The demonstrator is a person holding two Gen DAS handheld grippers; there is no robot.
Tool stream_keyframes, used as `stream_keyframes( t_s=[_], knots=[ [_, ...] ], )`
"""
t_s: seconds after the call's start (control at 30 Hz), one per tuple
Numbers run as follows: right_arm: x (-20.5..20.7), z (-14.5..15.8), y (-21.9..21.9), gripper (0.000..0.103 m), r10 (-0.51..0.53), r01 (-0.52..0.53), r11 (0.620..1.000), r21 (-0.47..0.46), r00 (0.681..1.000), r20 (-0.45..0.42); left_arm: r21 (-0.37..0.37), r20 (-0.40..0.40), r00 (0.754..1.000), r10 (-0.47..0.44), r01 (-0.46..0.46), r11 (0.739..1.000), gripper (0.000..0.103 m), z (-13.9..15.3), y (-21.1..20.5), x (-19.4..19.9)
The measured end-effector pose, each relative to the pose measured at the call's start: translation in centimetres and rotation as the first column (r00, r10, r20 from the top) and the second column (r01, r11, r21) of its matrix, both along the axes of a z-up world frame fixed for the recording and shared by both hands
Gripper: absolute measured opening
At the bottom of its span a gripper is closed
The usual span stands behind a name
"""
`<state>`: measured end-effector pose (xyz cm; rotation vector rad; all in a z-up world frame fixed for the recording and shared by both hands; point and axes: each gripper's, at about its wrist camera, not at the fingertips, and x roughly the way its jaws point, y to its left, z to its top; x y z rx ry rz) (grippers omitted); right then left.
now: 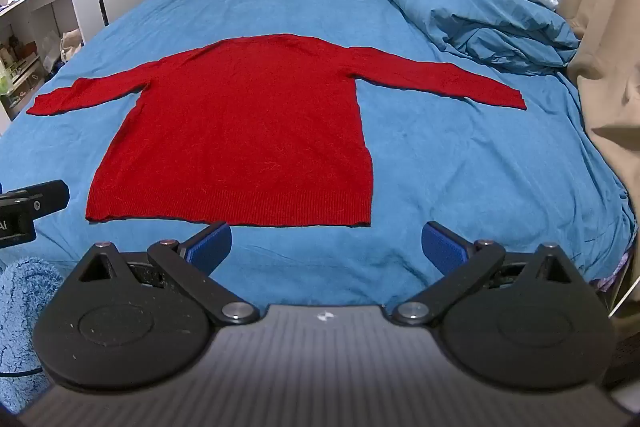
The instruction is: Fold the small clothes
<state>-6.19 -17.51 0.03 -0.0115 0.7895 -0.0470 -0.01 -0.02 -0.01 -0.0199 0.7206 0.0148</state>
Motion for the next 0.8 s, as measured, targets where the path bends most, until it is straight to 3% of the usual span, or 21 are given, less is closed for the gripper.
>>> stream_keyframes(
  t_s=[0.8],
  knots=[
    [-0.17,0.08,0.05,0.103,0.0,0.0,1.0,0.0,1.0,0.001,0.018,0.013,1.0,-0.001,0.001,1.0,0.103,-0.01,-0.11,-0.29]
  ],
)
